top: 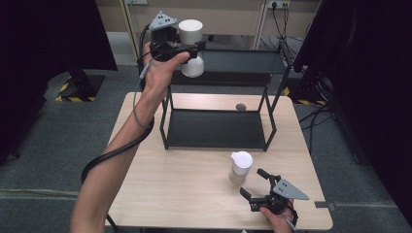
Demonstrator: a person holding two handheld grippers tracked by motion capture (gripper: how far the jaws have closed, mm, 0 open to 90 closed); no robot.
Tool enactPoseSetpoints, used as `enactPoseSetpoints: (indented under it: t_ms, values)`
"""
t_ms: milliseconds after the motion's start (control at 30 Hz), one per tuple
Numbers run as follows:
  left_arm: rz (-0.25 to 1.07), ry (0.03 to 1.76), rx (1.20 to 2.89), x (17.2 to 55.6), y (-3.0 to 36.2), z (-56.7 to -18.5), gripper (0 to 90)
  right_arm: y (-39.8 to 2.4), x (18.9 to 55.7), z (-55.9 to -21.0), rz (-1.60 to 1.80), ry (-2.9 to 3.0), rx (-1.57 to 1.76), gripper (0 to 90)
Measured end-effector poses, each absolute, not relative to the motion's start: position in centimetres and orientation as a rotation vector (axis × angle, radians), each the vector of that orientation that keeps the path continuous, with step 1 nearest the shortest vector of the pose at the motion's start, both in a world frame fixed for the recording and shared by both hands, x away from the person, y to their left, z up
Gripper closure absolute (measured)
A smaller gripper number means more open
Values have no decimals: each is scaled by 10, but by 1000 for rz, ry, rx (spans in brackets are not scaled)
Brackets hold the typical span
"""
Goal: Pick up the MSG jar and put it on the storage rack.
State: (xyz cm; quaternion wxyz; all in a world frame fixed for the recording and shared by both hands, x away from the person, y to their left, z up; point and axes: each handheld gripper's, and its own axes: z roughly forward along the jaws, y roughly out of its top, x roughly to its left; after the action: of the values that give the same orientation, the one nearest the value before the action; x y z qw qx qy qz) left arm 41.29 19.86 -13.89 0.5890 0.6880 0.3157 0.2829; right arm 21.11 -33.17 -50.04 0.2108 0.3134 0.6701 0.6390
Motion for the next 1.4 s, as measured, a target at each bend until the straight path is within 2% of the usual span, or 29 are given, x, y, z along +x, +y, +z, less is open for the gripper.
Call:
enactPoseSetpoints:
  t_ms: [533,967,1400]
  values:
    - [738,809,1567,441,167,-145,352,-333,212,-501,1782,1867,871,4]
    - [809,864,1549,455,160,-147,353,-334,211,-501,1790,1863,872,4]
    - [811,882,1543,461,154,-157,352,-333,212,-501,1792,1864,869,4]
